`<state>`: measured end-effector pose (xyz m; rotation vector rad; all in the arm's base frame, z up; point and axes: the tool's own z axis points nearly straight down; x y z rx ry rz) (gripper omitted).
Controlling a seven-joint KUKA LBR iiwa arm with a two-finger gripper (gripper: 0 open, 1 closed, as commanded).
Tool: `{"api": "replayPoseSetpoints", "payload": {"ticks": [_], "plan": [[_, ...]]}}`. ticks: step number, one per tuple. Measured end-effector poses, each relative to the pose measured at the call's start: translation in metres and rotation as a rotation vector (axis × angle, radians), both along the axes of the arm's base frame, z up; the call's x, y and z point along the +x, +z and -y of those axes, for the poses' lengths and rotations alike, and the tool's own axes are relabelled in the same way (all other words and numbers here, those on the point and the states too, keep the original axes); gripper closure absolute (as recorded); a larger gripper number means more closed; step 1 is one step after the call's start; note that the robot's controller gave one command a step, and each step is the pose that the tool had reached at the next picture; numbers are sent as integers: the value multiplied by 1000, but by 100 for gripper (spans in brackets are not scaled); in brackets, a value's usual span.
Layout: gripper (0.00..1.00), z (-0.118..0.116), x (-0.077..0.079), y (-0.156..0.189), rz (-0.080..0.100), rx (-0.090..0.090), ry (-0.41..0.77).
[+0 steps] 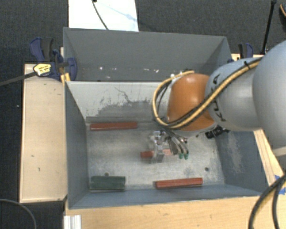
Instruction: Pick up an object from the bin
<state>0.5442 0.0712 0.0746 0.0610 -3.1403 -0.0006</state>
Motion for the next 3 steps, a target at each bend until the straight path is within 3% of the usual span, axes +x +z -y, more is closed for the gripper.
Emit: {"api": "replayPoseSetpoints", "payload": {"ticks": [1,2,3], "plan": [[100,-3,1,45,-5,-1,3],[100,-11,-2,113,-1,0,-4],[100,-26,30,151,5,1,-19]]}}
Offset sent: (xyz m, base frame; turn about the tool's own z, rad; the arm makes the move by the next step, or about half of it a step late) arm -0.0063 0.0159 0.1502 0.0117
